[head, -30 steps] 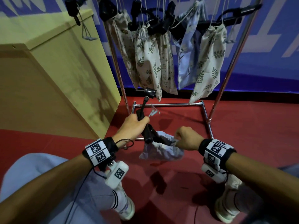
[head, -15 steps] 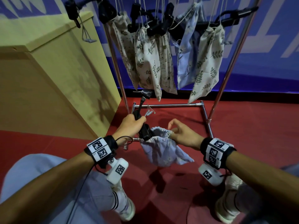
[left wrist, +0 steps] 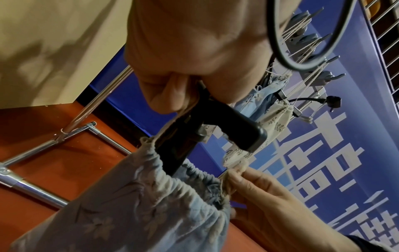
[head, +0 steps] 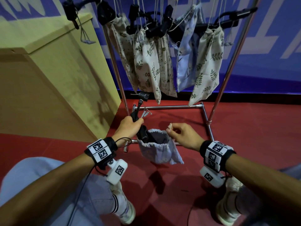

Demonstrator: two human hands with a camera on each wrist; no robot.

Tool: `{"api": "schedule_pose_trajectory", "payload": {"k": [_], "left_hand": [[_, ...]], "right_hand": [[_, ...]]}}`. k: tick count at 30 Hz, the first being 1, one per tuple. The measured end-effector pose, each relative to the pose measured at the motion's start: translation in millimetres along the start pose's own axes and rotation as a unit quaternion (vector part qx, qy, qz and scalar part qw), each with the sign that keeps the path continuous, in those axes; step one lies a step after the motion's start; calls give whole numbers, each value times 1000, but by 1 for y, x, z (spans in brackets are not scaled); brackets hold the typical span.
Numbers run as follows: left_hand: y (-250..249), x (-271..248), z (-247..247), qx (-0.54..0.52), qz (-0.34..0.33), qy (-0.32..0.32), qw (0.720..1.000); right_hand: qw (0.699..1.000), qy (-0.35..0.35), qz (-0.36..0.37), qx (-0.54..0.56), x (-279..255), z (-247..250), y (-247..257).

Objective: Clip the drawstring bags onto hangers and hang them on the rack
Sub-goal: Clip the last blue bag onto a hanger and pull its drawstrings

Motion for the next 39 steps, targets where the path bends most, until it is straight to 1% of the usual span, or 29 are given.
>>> {"api": "schedule_pose_trajectory", "payload": {"k": [1,3,6,7,8,9,10,11,12,13,14,15,16,17,18,19,20,22,23,24,26,29,30,31,34,35,36,39], "left_hand": [[1,1,0,1,1,1,1000],[3,2,-1,3,1,1,1000],[7,6,-3,3,4,0,1000],[9,7,-3,4,7,-1,1000],[11,9,-3,3,13,-1,1000],[13,10,-4,-3,20,0,1000],[15,12,-4,-15,26,1,1000],[18,14,-4,-31,33,3,999],[20,17,-4,-49,43,3,998],[23,19,-2,-65,55,0,996],[25,22,0,-81,70,-2,994],[29,24,2,-97,86,-1,992],[31,27,4,-108,101,5,989],[33,29,5,-118,113,14,986],[34,30,5,-130,123,25,983],[35,32,5,-145,131,34,980],[36,33,5,-160,135,40,977],[36,34,9,-184,134,37,973],[34,35,11,-195,129,30,972],[33,36,15,-209,124,26,970],[28,39,17,-252,107,48,961],[16,36,13,-317,74,119,938],[14,35,12,-339,73,133,928],[13,34,11,-367,80,138,916],[24,43,16,-465,129,108,869],[28,47,19,-488,142,92,856],[33,50,22,-502,151,76,848],[42,57,30,-520,157,32,839]], "right_hand": [[1000,-20,-2,-11,0,3,-1],[996,-80,2,-32,1,11,-1],[983,-168,-11,-75,2,29,1],[981,-185,-32,-57,2,33,2],[979,-192,-71,-2,3,34,-2],[968,-194,-129,90,3,32,-8],[941,-194,-192,201,2,29,-15],[900,-194,-249,301,1,26,-21],[856,-195,-288,382,1,26,-27],[821,-194,-309,438,1,29,-32],[798,-192,-318,474,3,34,-36],[788,-191,-322,489,4,40,-39],[785,-194,-325,491,5,45,-42],[787,-203,-331,480,4,49,-45],[796,-214,-337,456,3,53,-48],[816,-221,-341,411,1,59,-52],[848,-215,-337,348,1,64,-54],[917,-154,-299,215,4,73,-53],[938,-116,-273,178,6,74,-48],[949,-86,-256,166,8,74,-45],[952,-79,-232,184,11,74,-39],[958,-111,-174,200,20,76,-29],[955,-123,-157,219,22,76,-27],[946,-139,-152,250,23,77,-27],[892,-183,-175,374,21,76,-33],[884,-186,-183,388,21,76,-34],[884,-187,-188,384,21,75,-37],[911,-177,-190,319,24,71,-42]]}}
Point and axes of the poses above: each hand's wrist, its own x-axis towards the middle knuckle, its own z-axis out of the back of the hand, y = z × x, the point moved 6 cm from there along x, towards the middle knuckle, and after that the axes turned 6 degrees about z, right-handed, at the moved point
